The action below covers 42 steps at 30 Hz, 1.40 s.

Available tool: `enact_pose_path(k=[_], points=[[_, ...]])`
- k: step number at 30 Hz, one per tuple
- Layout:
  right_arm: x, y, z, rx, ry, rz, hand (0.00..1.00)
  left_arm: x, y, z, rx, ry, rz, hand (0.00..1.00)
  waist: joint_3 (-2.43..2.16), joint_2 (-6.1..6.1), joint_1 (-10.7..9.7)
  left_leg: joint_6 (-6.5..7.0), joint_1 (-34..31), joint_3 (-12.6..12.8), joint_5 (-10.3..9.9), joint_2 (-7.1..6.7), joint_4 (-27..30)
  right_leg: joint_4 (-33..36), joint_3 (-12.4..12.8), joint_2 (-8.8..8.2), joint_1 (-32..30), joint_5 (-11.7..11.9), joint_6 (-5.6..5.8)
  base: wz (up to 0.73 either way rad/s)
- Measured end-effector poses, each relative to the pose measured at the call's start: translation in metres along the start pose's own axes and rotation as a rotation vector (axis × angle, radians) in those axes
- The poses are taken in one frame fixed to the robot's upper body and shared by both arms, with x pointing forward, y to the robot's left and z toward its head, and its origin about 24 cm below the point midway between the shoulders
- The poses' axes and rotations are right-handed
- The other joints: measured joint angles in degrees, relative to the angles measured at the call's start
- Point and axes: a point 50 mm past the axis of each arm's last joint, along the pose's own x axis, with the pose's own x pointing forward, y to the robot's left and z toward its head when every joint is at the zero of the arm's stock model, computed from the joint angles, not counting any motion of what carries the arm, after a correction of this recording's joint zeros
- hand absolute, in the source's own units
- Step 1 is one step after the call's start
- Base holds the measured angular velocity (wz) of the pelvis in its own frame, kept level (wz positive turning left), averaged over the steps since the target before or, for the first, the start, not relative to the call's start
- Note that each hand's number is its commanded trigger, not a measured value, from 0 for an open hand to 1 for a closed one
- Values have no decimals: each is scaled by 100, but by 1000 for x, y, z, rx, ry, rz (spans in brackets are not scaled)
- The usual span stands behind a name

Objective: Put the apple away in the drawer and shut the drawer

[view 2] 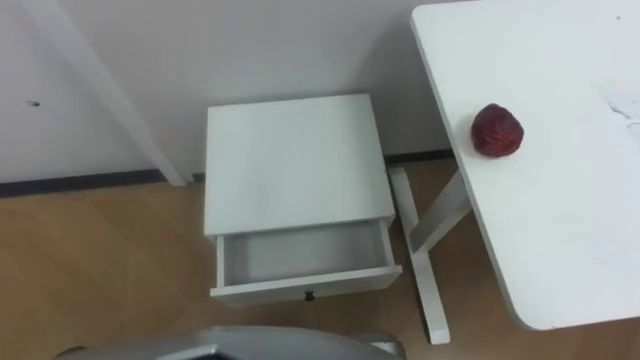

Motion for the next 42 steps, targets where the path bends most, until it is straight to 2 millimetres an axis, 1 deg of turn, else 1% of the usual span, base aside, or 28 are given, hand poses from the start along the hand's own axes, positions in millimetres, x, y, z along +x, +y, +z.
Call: enact_pose_path(k=[2,3,4,5,6,8,11,12,14,16,19,22,25,30,32,35,36,39,41,42], points=[[0,-6,6,263,-47,-29,0,1,8,0,-49,-2,43,0,3,-21,-32,1,74,46,-9,3,-28,40,24,1,21,-8,-1,-9],[0,-7,7,318,-56,-36,0,1,9,0,-52,-4,50,0,1,-26,-54,1,87,53,-12,3,-47,40,40,2,21,-10,2,-7],[0,-8,11,421,-75,-46,0,1,12,0,-70,-3,63,0,0,-39,-109,2,90,58,-12,1,-61,38,49,7,18,-11,4,-4],[-1,-10,14,526,-90,-55,0,1,14,-2,-84,2,69,0,-4,-45,-129,7,93,65,-17,-2,-57,36,70,34,15,-11,6,-4],[-1,-12,14,586,-97,-60,0,1,14,-3,-95,4,71,0,-8,-47,-138,9,94,66,-24,-3,-54,35,74,35,17,-11,7,-6],[-2,-19,16,823,-112,-90,0,0,19,-12,-122,22,87,0,-33,-87,-149,8,110,114,-27,-7,-46,58,108,32,21,-11,10,-9],[-3,-30,17,1029,-133,-124,0,0,23,-19,-153,41,103,0,-52,-138,-160,8,140,130,-27,-15,-38,59,131,25,20,-11,11,-5],[-4,-32,18,1059,-140,-132,0,0,24,-20,-158,46,107,0,-50,-140,-159,8,148,136,-27,-15,-40,60,141,25,22,-11,11,-9],[-6,-39,27,1167,-178,-160,0,-1,27,-22,-176,54,121,0,-47,-159,-158,8,182,173,-28,-14,-40,72,197,26,34,-11,11,-12],[-8,-43,35,1222,-205,-185,0,0,30,-22,-174,54,132,0,-44,-172,-186,8,169,216,-28,-11,-42,49,216,27,37,-16,17,-5],[-9,-44,44,1265,-222,-215,0,0,35,-22,-170,49,143,0,-43,-182,-299,12,132,219,-69,10,-36,53,220,46,-3,-29,25,3],[-10,-45,44,1311,-203,-243,0,0,38,-23,-168,48,150,0,-45,-186,-306,16,90,228,-100,20,5,63,245,57,-33,-24,26,-3],[-12,-48,51,1341,-201,-269,0,-1,43,-26,-167,35,159,0,-62,-210,-308,15,68,274,-103,20,-1,136,281,58,-94,-23,27,-8],[-24,-63,78,1421,-298,-293,0,-1,48,-21,-166,0,173,0,-55,-203,-406,15,61,303,-103,12,1,156,289,53,-113,-24,28,-2],[-31,-71,93,1471,-344,-291,0,-1,49,-16,-170,-19,175,0,-54,-210,-409,15,76,306,-103,12,0,152,284,53,-105,-25,30,0],[-41,-82,108,1486,-417,-309,0,-1,49,-15,-171,-29,176,0,-58,-221,-418,16,78,311,-103,11,1,143,284,53,-104,-27,31,0],[-43,-84,111,1488,-429,-315,0,-1,50,-14,-171,-30,176,0,-57,-222,-423,16,76,311,-103,11,1,137,285,53,-104,-27,32,0],[-58,-92,129,1507,-516,-319,0,-1,50,-13,-170,-38,172,0,-57,-227,-427,16,45,315,-103,11,-2,130,286,53,-150,-34,38,0],[-76,-96,147,1468,-624,-339,0,-1,50,-8,-162,-70,164,0,-57,-225,-412,18,-65,318,-102,12,3,168,297,54,-287,-31,36,0],[-81,-96,151,1459,-653,-341,0,-1,50,-7,-163,-74,161,0,-57,-224,-403,19,-93,318,-101,11,8,187,306,54,-312,-29,34,-7]])
